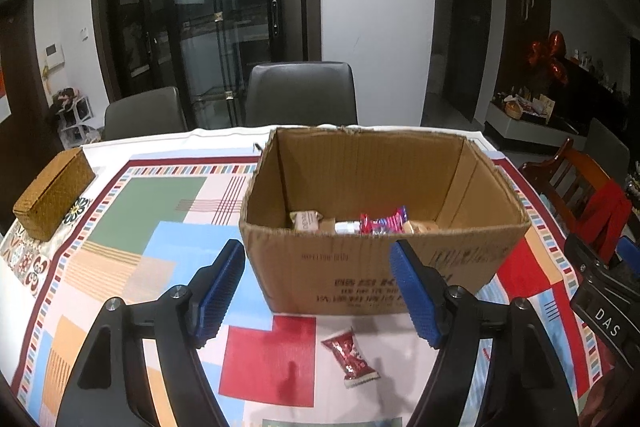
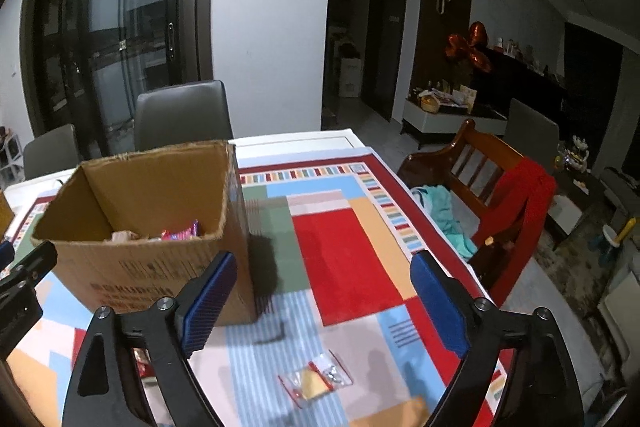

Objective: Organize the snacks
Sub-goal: 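Withdraw both open grippers from the box toward the last two snacks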

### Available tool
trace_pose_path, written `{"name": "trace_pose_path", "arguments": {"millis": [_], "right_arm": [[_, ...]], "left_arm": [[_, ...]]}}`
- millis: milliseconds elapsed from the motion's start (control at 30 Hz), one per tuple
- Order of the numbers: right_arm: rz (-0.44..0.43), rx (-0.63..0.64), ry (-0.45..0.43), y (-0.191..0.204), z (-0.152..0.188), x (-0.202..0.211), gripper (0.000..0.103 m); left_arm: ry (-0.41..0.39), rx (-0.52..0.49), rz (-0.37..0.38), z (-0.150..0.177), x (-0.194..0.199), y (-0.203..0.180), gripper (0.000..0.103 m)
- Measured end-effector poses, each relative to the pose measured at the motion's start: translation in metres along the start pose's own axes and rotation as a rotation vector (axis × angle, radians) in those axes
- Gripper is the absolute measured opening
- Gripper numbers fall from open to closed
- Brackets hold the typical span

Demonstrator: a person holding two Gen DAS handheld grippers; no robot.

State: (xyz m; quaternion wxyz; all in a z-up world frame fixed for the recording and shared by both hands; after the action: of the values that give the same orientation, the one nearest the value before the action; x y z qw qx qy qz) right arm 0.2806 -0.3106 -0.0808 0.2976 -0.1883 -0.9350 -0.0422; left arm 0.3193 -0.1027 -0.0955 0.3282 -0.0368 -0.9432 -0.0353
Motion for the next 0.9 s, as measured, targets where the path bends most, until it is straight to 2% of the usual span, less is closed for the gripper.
{"name": "trace_pose_path", "arguments": {"millis": [200,900], "right_arm": [[0.005,0.019,0.024,-0.002,0.017,-0.004,0.090],[-0.011,0.035,0.143,-0.001,0.072,-0.037,0.090]], "left_arm": [[0.018,0.003,-0.013,0.018,-0.006,-0.001,0.078],[0.115,0.006,-0.028,0.074,-0.042,-0.012,0.078]]}}
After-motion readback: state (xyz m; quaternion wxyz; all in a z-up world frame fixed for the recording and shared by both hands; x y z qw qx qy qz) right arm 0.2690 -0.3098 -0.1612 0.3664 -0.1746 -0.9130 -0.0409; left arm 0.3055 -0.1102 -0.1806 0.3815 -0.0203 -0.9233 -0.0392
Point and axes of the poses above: each gripper's, at about its wrist camera, not at the fingertips, and x roughly against the way its jaws point, y to its left, z to its underside, the point moved 5 cm from there along -x, roughly the way its jaws point, and after that the axes turned 2 degrees about -x, right-handed, at the moved point
